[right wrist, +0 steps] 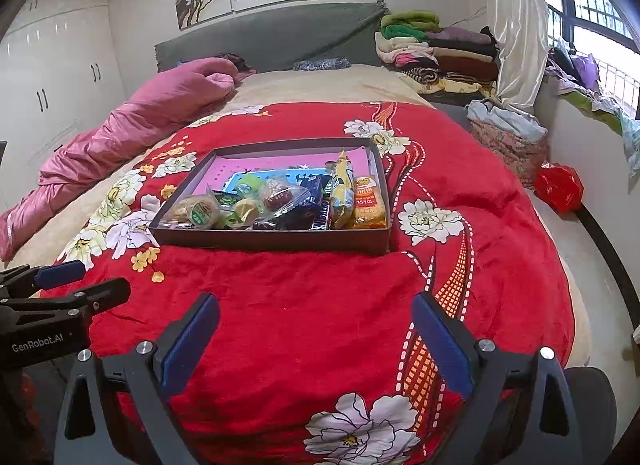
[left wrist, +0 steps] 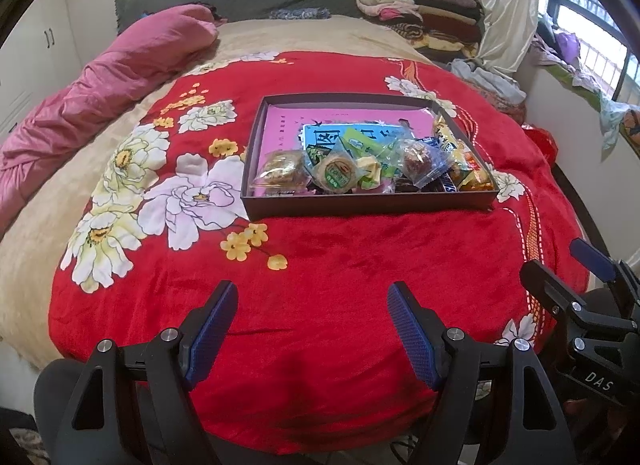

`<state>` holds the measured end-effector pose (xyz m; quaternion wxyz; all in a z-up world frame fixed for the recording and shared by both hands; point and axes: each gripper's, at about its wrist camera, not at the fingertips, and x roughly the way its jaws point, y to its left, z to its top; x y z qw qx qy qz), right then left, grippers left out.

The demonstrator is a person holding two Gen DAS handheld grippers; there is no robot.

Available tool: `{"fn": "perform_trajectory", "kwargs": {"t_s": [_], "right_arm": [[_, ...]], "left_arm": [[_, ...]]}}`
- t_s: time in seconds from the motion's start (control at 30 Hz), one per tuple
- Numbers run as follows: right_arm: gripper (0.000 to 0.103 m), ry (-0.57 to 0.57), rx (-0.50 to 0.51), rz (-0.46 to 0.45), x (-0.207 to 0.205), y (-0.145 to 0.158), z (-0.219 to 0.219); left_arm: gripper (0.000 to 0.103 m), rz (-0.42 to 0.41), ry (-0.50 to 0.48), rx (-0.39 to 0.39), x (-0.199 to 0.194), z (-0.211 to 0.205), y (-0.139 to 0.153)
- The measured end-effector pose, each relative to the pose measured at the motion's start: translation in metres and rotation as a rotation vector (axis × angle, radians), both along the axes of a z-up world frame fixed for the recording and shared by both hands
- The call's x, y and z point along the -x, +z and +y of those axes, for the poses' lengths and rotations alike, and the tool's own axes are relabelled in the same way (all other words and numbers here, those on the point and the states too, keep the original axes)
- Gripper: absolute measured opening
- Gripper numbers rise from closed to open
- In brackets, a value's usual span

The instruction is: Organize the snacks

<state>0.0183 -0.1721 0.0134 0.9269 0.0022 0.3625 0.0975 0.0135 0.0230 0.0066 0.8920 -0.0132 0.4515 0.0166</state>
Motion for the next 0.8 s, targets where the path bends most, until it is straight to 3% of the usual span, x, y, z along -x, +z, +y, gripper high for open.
{"fn": "perform_trajectory", "kwargs": {"t_s": [0.8], "right_arm": [[0.097, 0.000, 0.011, -0.003, -0.0010, -0.0033, -0.0023]], "left_arm": [[0.079, 0.008, 0.026, -0.026, -0.0009, 0.0032, -0.0006]]}}
